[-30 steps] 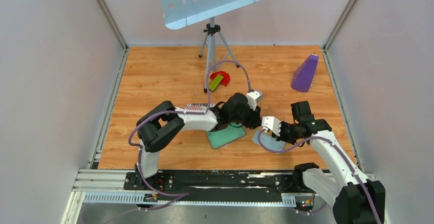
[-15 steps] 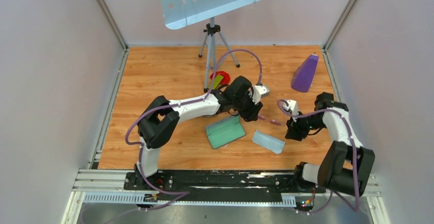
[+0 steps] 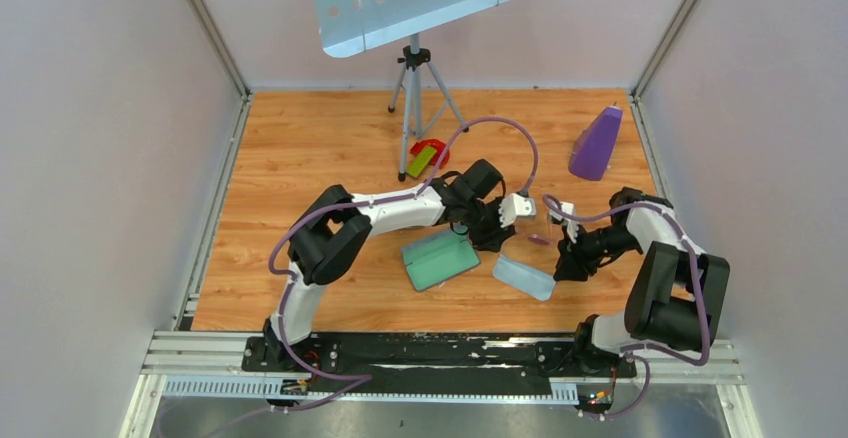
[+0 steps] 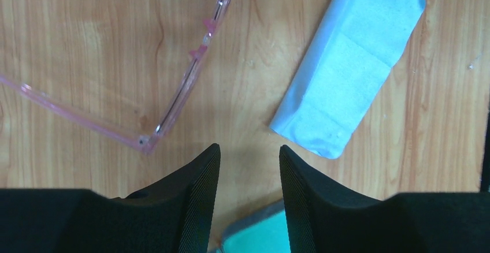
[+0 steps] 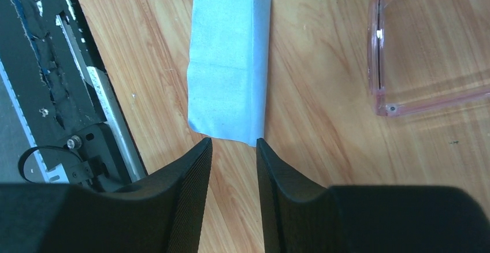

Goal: Organize the sunglasses
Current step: Fold the glasses cleaning cloth at the center of the board, then pick up the glasses cleaning cloth from the center of the board.

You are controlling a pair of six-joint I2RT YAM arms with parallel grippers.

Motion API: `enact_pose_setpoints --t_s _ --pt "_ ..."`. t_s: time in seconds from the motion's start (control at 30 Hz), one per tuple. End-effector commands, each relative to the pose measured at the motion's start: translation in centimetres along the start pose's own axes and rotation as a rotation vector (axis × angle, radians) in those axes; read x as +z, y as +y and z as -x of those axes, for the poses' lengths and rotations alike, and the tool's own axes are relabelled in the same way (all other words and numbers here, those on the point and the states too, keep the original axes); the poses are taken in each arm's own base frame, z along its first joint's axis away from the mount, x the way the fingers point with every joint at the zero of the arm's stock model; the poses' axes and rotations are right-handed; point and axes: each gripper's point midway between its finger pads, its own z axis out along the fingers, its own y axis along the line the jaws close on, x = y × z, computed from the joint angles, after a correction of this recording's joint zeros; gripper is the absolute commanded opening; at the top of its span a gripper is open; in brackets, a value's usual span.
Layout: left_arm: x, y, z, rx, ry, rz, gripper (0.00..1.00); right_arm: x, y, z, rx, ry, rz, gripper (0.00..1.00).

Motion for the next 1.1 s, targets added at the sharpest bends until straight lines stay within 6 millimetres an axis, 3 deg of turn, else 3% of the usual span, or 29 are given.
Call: enact_pose_setpoints --t_s 0.0,0.23,0.83,1.07 --pt "1.6 -0.2 1.0 0.110 -0.019 -0.053 0.45 0.4 -0.4 -0.8 -0.001 0.005 0.003 0.37" --pt "3.0 -1.3 0.4 0.116 -0.029 -0.116 0.42 0.7 -0.8 -1.2 0.031 0.010 0.015 0.35" --pt "4.1 -1.3 -0.8 0.117 -0.008 -0.136 0.32 1.0 -0.8 -1.8 0.075 0.014 0.042 0.35" --pt "2.9 -1.9 0.5 0.116 -0.033 -0.146 0.41 0.8 -0.9 -1.8 0.087 0.012 0.028 0.36"
